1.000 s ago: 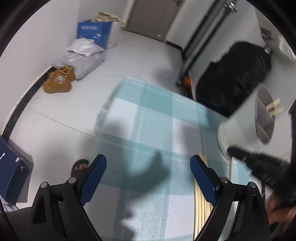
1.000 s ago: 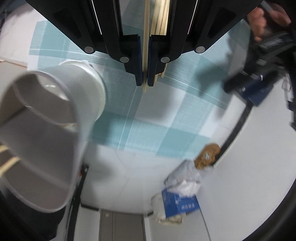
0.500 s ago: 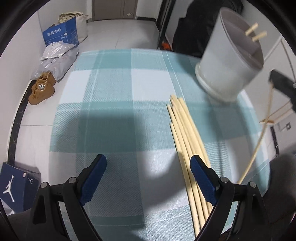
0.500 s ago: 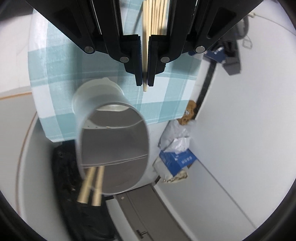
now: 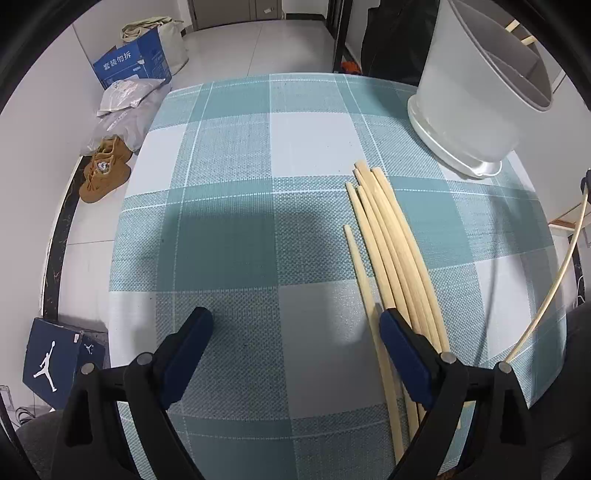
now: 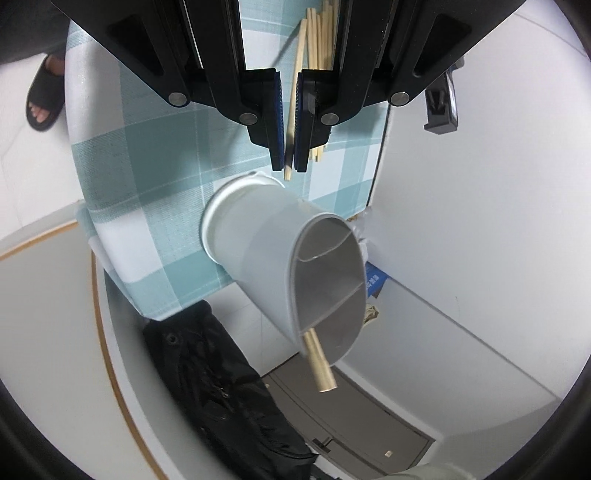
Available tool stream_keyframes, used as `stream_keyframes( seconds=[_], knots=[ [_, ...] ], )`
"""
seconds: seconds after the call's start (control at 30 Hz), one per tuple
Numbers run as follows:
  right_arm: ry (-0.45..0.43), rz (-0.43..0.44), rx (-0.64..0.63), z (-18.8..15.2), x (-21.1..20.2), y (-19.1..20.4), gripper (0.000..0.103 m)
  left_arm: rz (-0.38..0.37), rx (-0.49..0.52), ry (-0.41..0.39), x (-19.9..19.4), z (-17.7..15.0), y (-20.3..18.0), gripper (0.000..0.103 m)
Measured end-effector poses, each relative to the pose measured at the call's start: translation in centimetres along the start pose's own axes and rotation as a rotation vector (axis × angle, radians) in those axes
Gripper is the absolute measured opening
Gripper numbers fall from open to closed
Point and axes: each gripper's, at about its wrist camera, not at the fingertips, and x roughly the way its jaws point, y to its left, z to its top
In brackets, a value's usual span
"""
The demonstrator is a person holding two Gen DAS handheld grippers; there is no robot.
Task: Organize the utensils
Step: 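Lower the left tool and grasp a chopstick while the right tool holds its chopstick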
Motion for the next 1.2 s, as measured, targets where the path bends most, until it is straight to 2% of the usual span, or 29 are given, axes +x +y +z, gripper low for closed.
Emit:
stream_keyframes(
  seconds=[0.07, 0.4, 0.5, 0.57, 0.6, 0.67, 0.73, 0.87, 0.97, 1.07, 1.2],
  knots=[
    [0.000, 0.016, 0.012, 0.0, 0.0, -0.5, 0.004, 0.035, 0.001, 0.011, 0.2, 0.1, -0.4, 0.089],
    [0.009, 0.068, 0.021, -0.1, -0.1, -1.4, 0.004, 0.054, -0.046, 0.019, 0.8, 1.7, -1.0, 0.087],
    [0.001, 0.062, 0.012, 0.0, -0.3, -1.3, 0.004, 0.055, -0.047, 0.023, 0.7, 2.3, -1.4, 0.072],
    [-0.004, 0.060, 0.003, 0.1, -0.5, -1.4, 0.004, 0.045, -0.022, 0.037, 0.6, 2.5, -1.9, 0.048],
    [-0.006, 0.059, 0.002, 0.1, -0.6, -1.4, 0.004, 0.038, -0.005, 0.048, 0.6, 2.7, -2.3, 0.041],
    [-0.006, 0.065, 0.008, 0.2, -0.6, -1.5, 0.004, 0.022, 0.040, 0.083, 0.6, 3.2, -3.2, 0.016],
    [-0.005, 0.071, 0.017, 0.2, -0.6, -1.7, 0.004, 0.014, 0.062, 0.111, 0.8, 3.6, -3.7, 0.006],
    [-0.010, 0.074, 0.013, 0.2, -0.7, -1.5, 0.004, -0.010, 0.036, 0.123, 0.9, 3.8, -3.5, 0.002],
    [-0.016, 0.065, 0.003, 0.2, -0.9, -1.4, 0.004, -0.025, 0.008, 0.099, 0.9, 4.1, -3.0, 0.002],
    [-0.019, 0.059, 0.002, 0.0, -0.9, -1.4, 0.004, -0.056, -0.016, 0.034, -0.2, 4.2, -3.0, 0.001],
    [-0.033, 0.053, -0.008, -0.1, -1.1, -1.2, 0.004, -0.087, -0.004, -0.130, -3.8, 3.9, -3.7, 0.001]
  ],
)
